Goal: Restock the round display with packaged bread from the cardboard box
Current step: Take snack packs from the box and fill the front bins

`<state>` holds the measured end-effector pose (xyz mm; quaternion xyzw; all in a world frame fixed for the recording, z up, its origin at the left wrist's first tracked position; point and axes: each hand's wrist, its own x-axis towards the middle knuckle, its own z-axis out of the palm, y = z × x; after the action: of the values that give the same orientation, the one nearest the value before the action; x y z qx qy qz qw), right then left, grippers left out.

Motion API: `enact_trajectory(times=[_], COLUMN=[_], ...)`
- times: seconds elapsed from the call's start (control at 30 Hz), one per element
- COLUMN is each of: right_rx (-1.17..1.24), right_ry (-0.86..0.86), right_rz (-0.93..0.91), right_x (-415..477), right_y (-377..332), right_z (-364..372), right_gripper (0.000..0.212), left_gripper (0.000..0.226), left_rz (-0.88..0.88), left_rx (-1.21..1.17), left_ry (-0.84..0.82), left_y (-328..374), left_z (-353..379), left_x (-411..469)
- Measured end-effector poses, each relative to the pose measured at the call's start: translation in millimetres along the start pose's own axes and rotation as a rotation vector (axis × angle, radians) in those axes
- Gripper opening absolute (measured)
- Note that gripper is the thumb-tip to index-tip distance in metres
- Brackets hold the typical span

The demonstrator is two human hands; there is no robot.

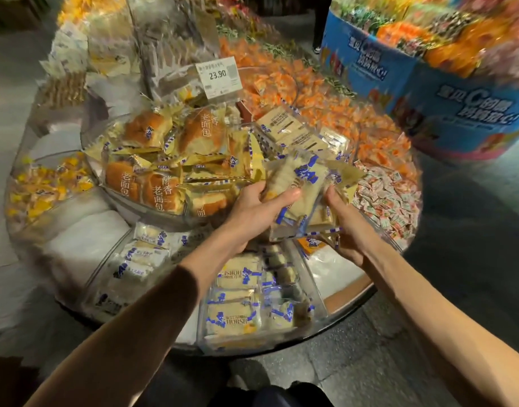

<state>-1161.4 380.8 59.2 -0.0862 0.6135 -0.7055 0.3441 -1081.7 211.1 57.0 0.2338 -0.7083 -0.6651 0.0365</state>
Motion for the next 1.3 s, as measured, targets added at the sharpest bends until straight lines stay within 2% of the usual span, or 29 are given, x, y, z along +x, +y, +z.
enact_trajectory(times=[0.07, 0.13, 0.23, 0.3, 0.47, 0.63, 0.73, 0.83, 1.0, 1.03, 1.13, 1.17, 1.23, 1.27, 1.3], right_rx=[0.045, 0.079, 0.120, 0.160, 0.234, 0.283, 0.260, 0.230, 0.169, 0.141, 0.054, 0.048, 0.054, 0.056, 0.055], right_ry=[-0.009, -0.008, 0.008, -0.008, -0.050, -0.075, -0.097, -0.108, -0.132, -0.133, -0.141, -0.142, -0.132, -0.129, -0.128], right_rz=[0.030, 0.080, 0.134, 0.166, 0.195, 0.216, 0.239, 0.259, 0.276, 0.270, 0.230, 0.226, 0.242, 0.255, 0.265], right_x=[4.5, 7.8, 16.1, 22.4, 38.7, 53.3, 61.5, 68.8, 75.9, 75.5, 73.1, 72.8, 74.0, 74.3, 74.4], right_y=[-0.3, -0.5, 2.8, 3.8, -3.6, -5.1, -3.6, -4.3, -6.2, -7.3, -10.2, -9.7, -6.3, -4.1, -1.7], right_z=[-7.0, -13.3, -29.6, -40.2, -80.5, -116.5, -126.8, -134.0, -141.3, -141.9, -141.6, -142.2, -144.6, -145.3, -145.6], right_gripper=[0.051, 0.034, 0.014, 0.010, 0.013, 0.023, 0.034, 0.034, 0.043, 0.043, 0.045, 0.048, 0.050, 0.050, 0.051], left_gripper=[0.076, 0.069, 0.032, 0.025, 0.018, 0.044, 0.038, 0.025, 0.010, 0.012, 0.019, 0.024, 0.039, 0.045, 0.046], left_rz=[-0.012, -0.063, -0.091, -0.118, -0.263, -0.219, -0.291, -0.398, -0.454, -0.450, -0.410, -0.458, -0.553, -0.563, -0.534], left_rx=[-0.013, -0.028, -0.144, -0.194, -0.356, -0.395, -0.382, -0.366, -0.378, -0.369, -0.514, -0.422, 0.114, 0.306, 0.380], left_ry=[-0.005, 0.020, 0.046, 0.058, 0.242, 0.350, 0.447, 0.525, 0.512, 0.462, 0.103, 0.144, 0.436, 0.478, 0.490], left_y=[-0.5, -2.9, -8.9, -12.6, -26.8, -71.4, -94.1, -103.8, -116.0, -113.8, -113.0, -114.5, -135.0, -141.1, -145.5], left_z=[0.2, -0.9, 1.3, 4.4, 8.2, -0.7, 9.3, 31.5, 59.9, 63.8, 76.1, 80.8, 88.0, 89.6, 91.2], left_x=[0.0, 2.8, 6.5, 6.5, 2.3, -16.8, -27.8, -26.9, 5.8, 14.6, 41.7, 45.9, 49.1, 46.5, 42.8])
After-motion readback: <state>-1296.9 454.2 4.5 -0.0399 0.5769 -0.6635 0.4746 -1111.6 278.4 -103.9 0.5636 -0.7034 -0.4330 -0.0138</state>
